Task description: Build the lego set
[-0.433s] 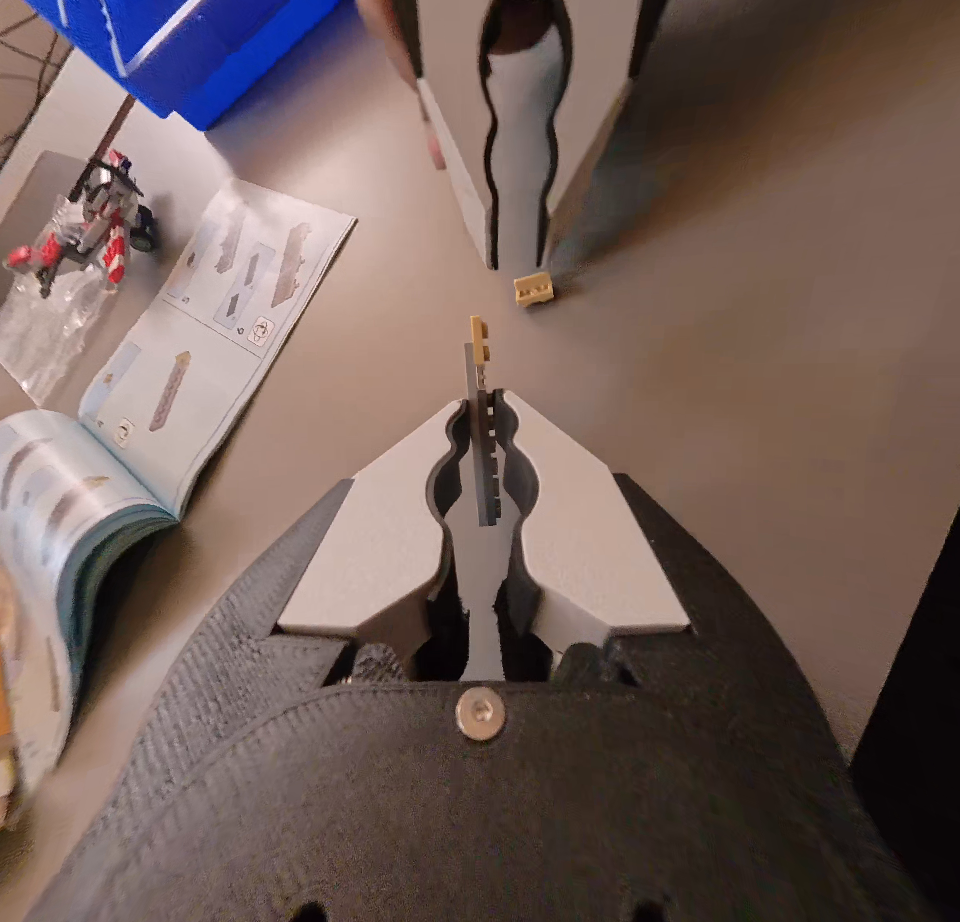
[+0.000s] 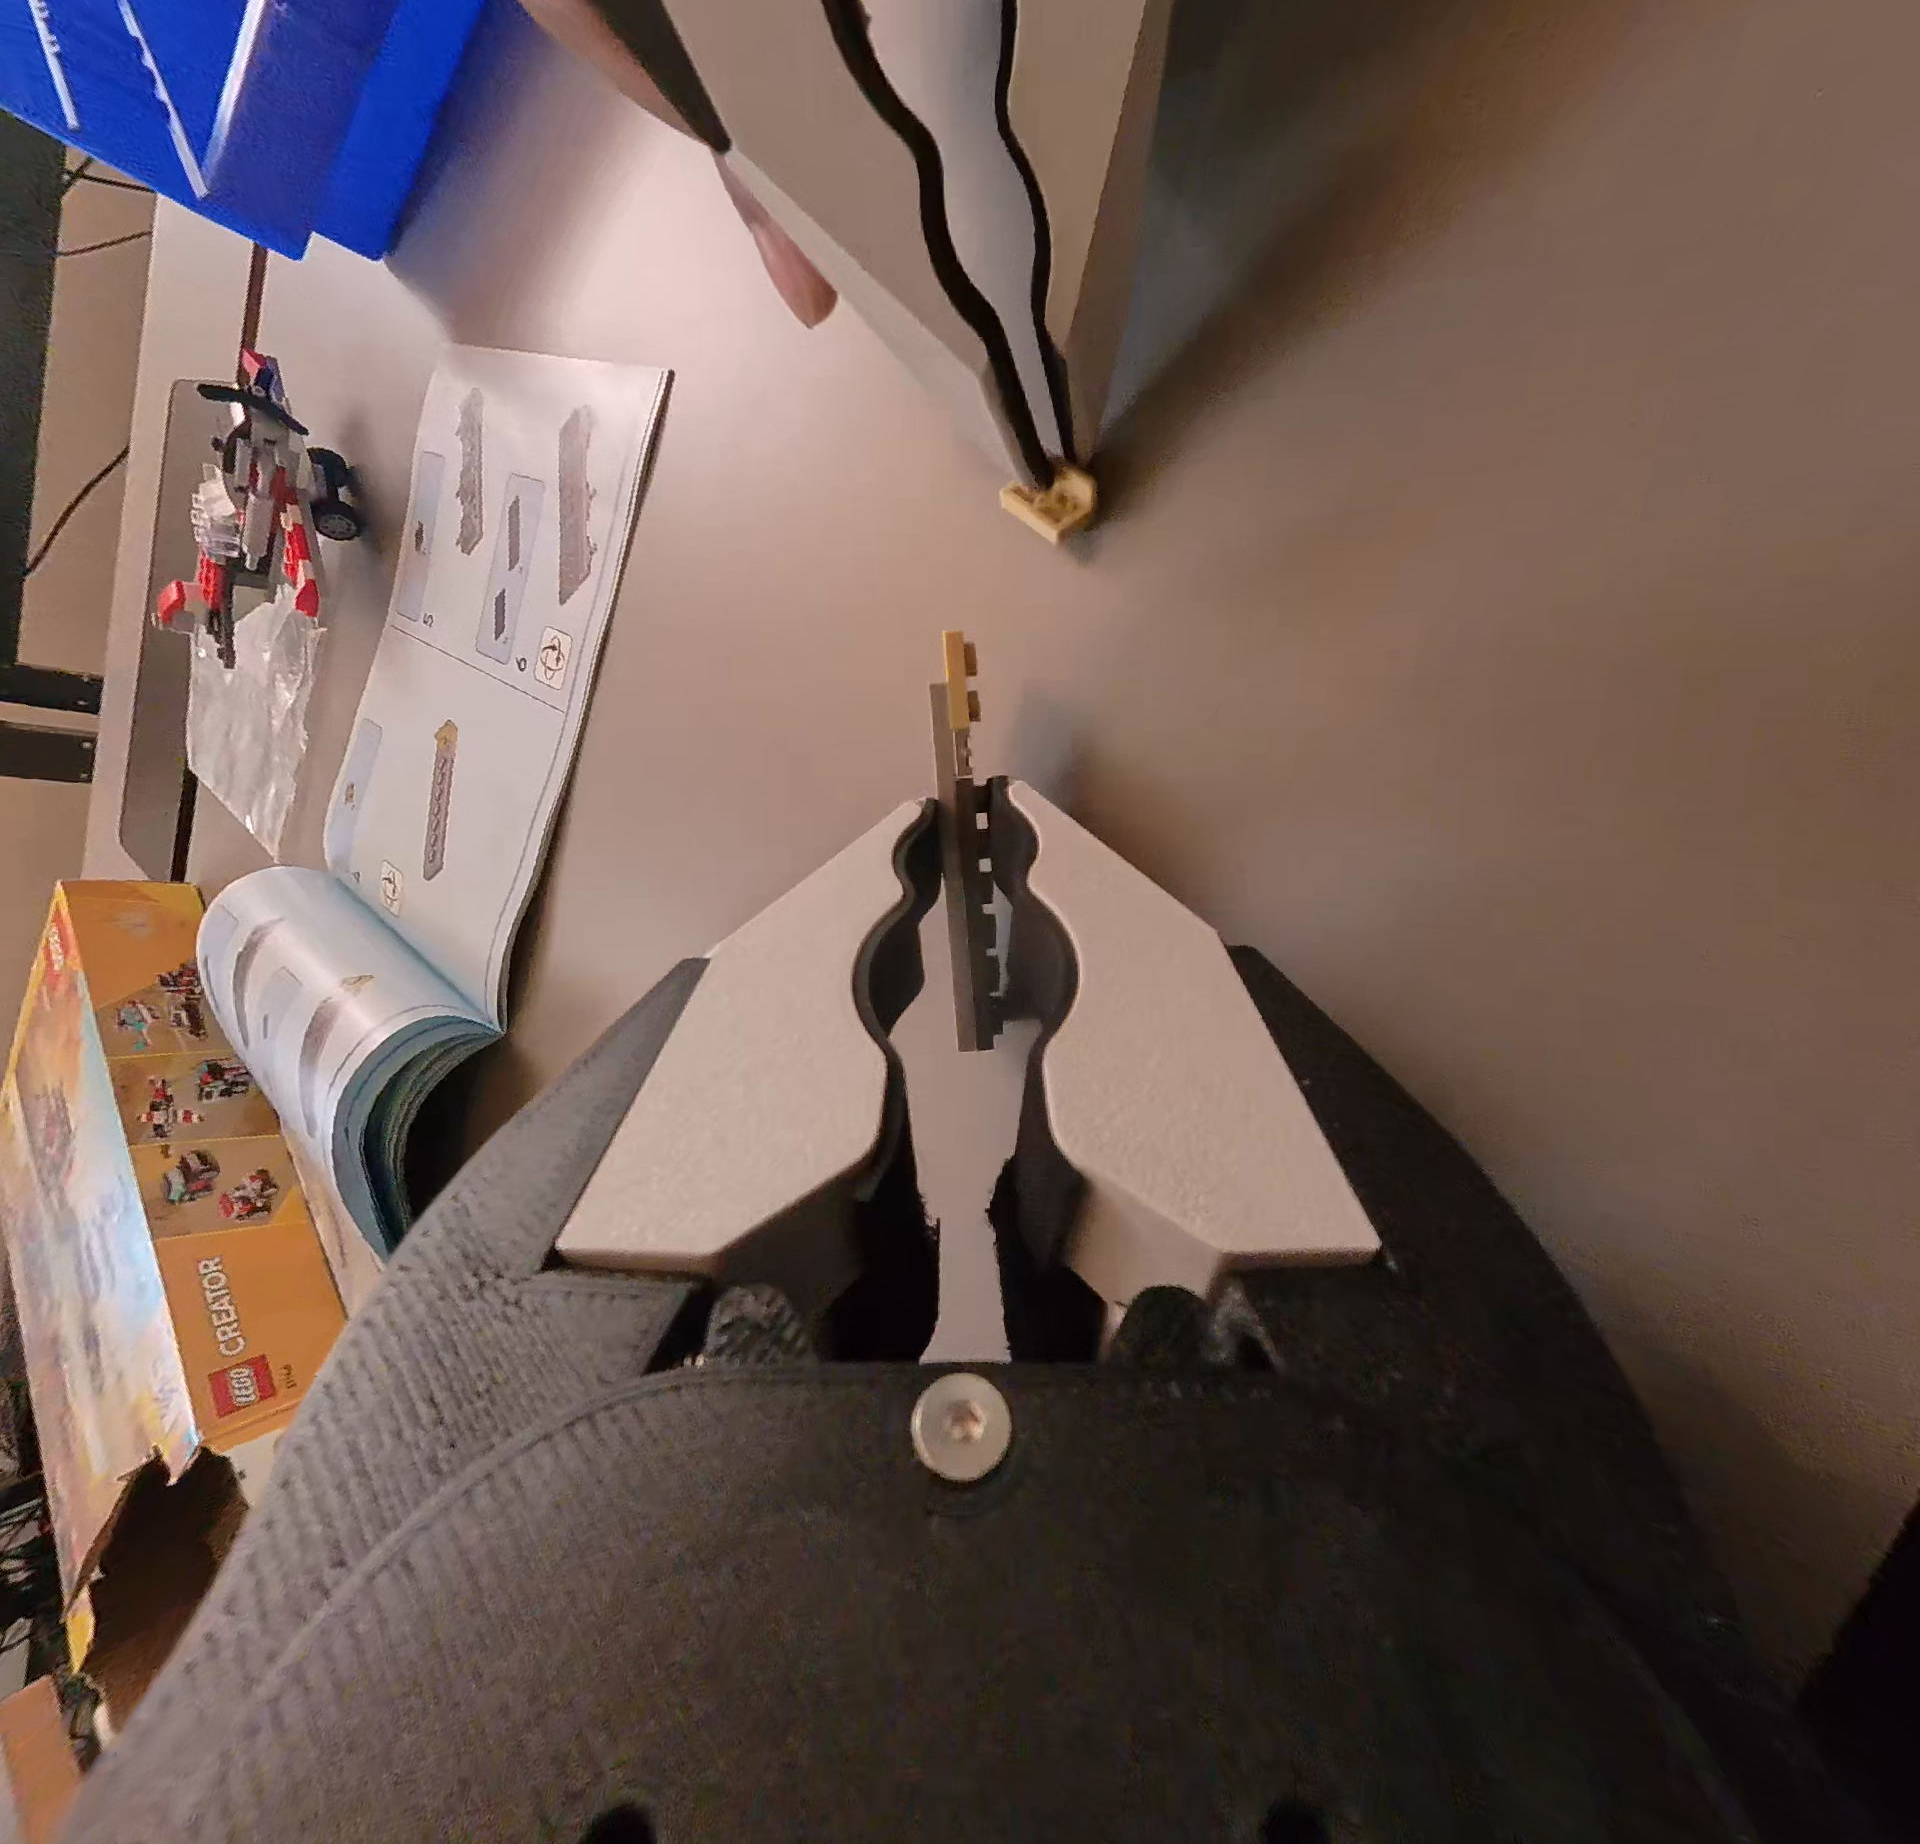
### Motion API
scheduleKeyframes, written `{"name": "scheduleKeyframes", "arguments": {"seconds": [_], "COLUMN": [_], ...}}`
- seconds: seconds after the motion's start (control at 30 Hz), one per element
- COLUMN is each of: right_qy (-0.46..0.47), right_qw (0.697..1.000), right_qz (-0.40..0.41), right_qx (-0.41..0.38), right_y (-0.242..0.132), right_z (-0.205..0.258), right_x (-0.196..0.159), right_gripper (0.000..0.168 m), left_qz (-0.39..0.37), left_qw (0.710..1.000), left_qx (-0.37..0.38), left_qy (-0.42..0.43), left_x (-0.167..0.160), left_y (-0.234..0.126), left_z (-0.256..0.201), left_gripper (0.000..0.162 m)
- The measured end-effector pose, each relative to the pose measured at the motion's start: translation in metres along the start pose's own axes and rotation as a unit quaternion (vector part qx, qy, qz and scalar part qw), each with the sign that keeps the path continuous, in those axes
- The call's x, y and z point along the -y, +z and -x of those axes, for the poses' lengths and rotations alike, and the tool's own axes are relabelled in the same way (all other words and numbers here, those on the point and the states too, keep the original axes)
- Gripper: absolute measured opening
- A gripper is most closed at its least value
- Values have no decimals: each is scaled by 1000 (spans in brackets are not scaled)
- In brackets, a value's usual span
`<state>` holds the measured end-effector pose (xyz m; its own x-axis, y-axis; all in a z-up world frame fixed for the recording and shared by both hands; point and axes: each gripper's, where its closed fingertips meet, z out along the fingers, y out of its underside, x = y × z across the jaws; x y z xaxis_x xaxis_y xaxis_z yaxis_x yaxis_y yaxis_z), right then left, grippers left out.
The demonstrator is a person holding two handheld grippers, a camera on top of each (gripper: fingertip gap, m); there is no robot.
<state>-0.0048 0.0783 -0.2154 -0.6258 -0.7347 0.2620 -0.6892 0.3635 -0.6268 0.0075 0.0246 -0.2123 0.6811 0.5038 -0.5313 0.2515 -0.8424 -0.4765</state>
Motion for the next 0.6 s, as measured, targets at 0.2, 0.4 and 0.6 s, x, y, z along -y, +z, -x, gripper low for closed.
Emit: {"name": "scheduleKeyframes", "arguments": {"seconds": [0.2,0.4,0.6], "right_qy": [52,132,211], "right_qw": [999,987,952], "right_qz": [-10,-88,-213], "right_qx": [6,18,66], "right_y": [4,-9,-34], "right_z": [-1,-8,-9], "right_x": [7,23,48], "right_gripper": [4,4,4], "left_qz": [-18,-60,-151], "left_qw": [1000,998,982], "left_qx": [-4,-32,-93], "left_qy": [13,2,-66], "left_x": [4,13,34], "left_y": [-1,-4,-16], "left_z": [-3,-10,-19], "left_gripper": [9,8,8]}}
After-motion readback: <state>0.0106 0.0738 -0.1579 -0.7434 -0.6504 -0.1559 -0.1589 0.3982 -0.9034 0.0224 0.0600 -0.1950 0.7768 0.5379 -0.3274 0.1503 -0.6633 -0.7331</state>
